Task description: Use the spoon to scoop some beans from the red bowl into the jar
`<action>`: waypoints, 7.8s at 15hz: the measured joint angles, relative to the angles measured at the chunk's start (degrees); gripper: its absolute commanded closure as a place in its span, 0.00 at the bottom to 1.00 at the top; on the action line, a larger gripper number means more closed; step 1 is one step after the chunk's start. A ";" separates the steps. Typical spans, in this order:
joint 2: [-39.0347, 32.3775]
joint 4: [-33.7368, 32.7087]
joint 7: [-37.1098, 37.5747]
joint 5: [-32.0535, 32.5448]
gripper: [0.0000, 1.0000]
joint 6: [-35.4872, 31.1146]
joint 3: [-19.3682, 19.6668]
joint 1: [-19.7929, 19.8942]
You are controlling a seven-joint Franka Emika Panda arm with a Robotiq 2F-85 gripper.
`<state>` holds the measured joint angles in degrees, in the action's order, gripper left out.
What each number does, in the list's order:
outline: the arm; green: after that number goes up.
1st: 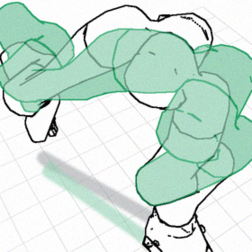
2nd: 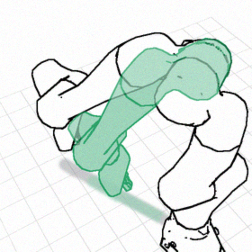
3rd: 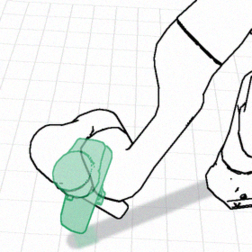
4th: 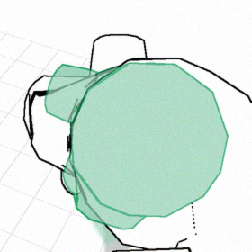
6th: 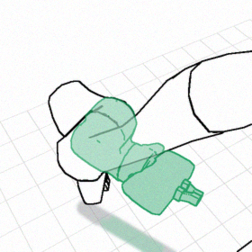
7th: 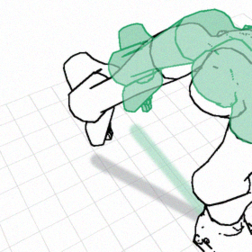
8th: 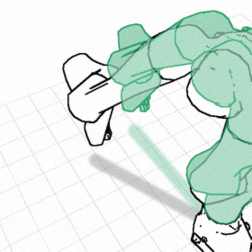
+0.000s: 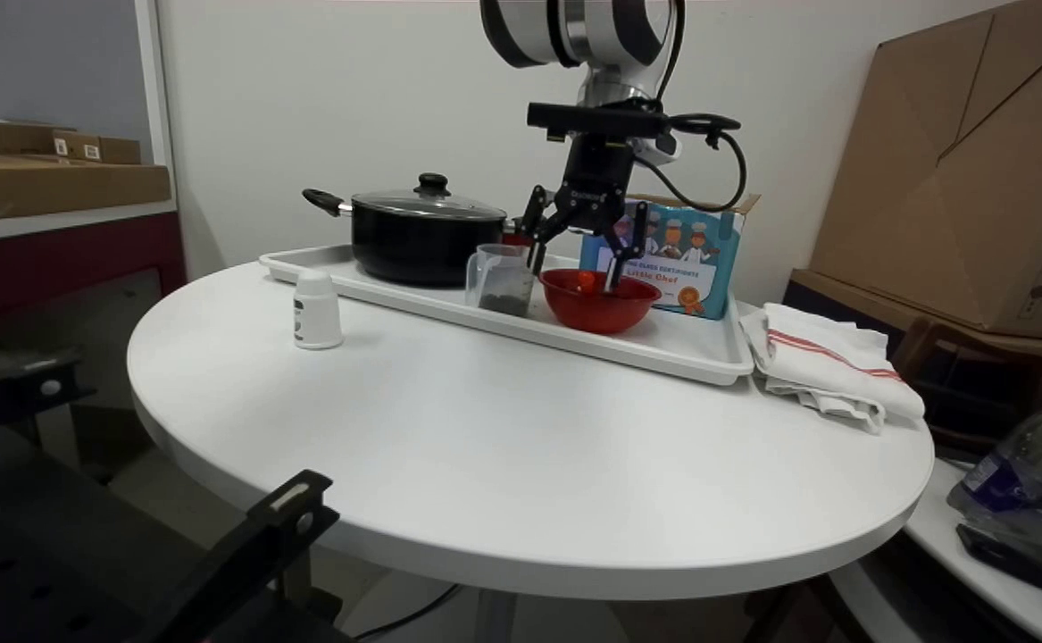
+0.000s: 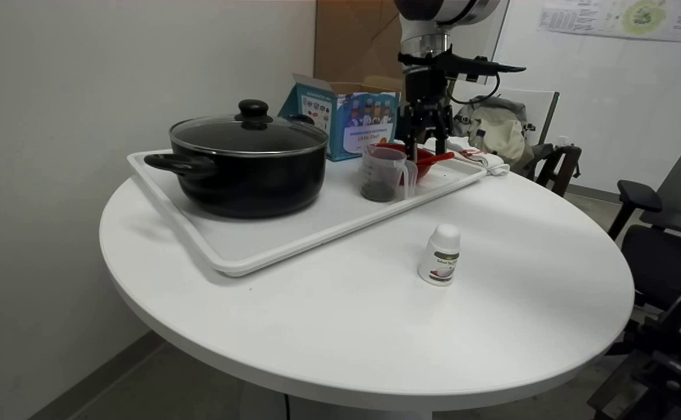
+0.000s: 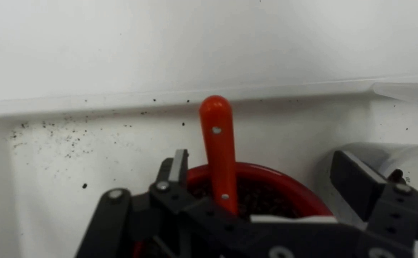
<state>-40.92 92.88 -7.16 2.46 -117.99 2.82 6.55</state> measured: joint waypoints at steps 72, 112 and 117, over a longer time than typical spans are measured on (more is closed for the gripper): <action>4.00 0.97 0.10 2.79 0.90 6.93 0.45 0.16; 14.86 10.25 3.74 15.97 0.90 14.83 -2.29 -9.26; 11.25 4.75 3.87 17.95 0.90 20.07 -2.29 -10.00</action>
<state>-29.67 97.63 -3.30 20.41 -97.92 0.53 -3.45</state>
